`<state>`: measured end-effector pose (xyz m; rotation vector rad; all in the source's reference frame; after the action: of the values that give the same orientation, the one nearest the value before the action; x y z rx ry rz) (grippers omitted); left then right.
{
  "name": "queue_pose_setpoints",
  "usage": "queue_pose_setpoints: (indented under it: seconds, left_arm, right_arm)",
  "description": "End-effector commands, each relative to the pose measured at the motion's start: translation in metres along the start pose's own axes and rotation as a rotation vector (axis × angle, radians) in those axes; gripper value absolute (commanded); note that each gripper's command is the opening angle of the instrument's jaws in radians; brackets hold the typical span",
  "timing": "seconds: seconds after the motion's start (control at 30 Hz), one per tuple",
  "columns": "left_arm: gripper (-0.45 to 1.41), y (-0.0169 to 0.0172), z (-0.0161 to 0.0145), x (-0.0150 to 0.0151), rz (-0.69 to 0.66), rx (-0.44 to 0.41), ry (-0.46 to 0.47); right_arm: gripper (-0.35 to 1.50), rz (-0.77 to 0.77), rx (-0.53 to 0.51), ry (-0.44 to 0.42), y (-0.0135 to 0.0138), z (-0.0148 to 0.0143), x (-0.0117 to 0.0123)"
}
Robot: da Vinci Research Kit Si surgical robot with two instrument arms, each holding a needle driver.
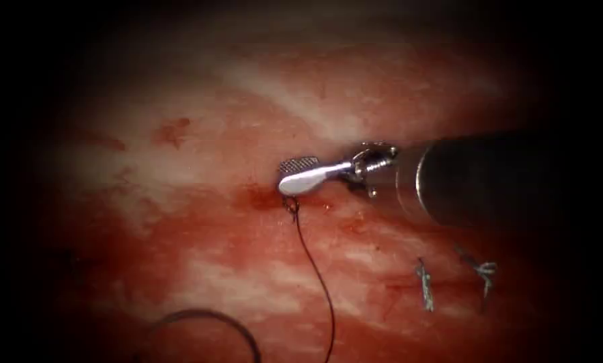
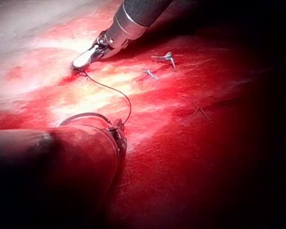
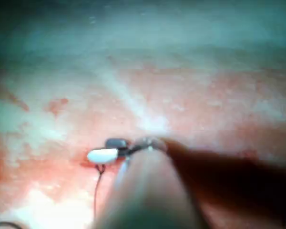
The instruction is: Wound Closure
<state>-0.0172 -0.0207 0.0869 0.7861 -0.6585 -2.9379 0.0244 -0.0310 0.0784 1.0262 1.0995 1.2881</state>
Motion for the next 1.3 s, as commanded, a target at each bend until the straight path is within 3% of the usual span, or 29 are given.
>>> queue_pose_setpoints:
  seconds: [0.03, 0.17, 0.37, 0.53, 0.67, 1.0, 1.1, 1.17, 1.3]
  left_arm:
    - [-0.45, 0.0007, 0.0006, 0.0004, -0.002, -0.002, 0.004]
    - [-0.45, 0.0007, 0.0006, 0.0004, -0.001, -0.002, 0.004]
    - [-0.45, 0.0007, 0.0006, 0.0003, -0.001, -0.002, 0.004]
    - [-0.45, 0.0007, 0.0007, 0.0003, -0.001, -0.003, 0.005]
    - [-0.45, 0.0007, 0.0007, 0.0002, -0.001, -0.003, 0.005]
    - [-0.45, 0.0009, 0.0005, 0.0001, 0.0, -0.002, 0.003]
    - [-0.45, 0.0009, 0.0004, 0.0, 0.001, -0.002, 0.003]
    - [-0.45, 0.0009, 0.0004, 0.0, 0.001, -0.002, 0.004]
    - [-0.45, 0.0009, 0.0003, 0.0, 0.001, -0.002, 0.003]
  right_arm:
    - [0.98, 0.008, 0.005, -0.004, 0.0003, 0.0008, -0.0002]
    - [0.91, 0.038, 0.014, -0.011, 0.0001, 0.0008, -0.0002]
    - [0.49, 0.108, 0.009, -0.05, -0.0003, 0.0005, -0.0007]
    - [0.49, 0.113, 0.016, -0.056, -0.0006, 0.0005, -0.001]
    - [0.31, 0.113, 0.018, -0.052, -0.0006, 0.0007, -0.0009]
    - [0.22, 0.113, 0.029, -0.026, -0.0003, 0.0017, -0.0005]
    - [-0.03, 0.113, 0.029, -0.027, -0.0003, 0.0016, -0.0005]
    - [-0.35, 0.143, 0.029, -0.027, -0.0003, 0.0016, -0.0005]
    - [-0.35, 0.203, 0.05, -0.086, -0.0002, 0.0017, -0.0007]
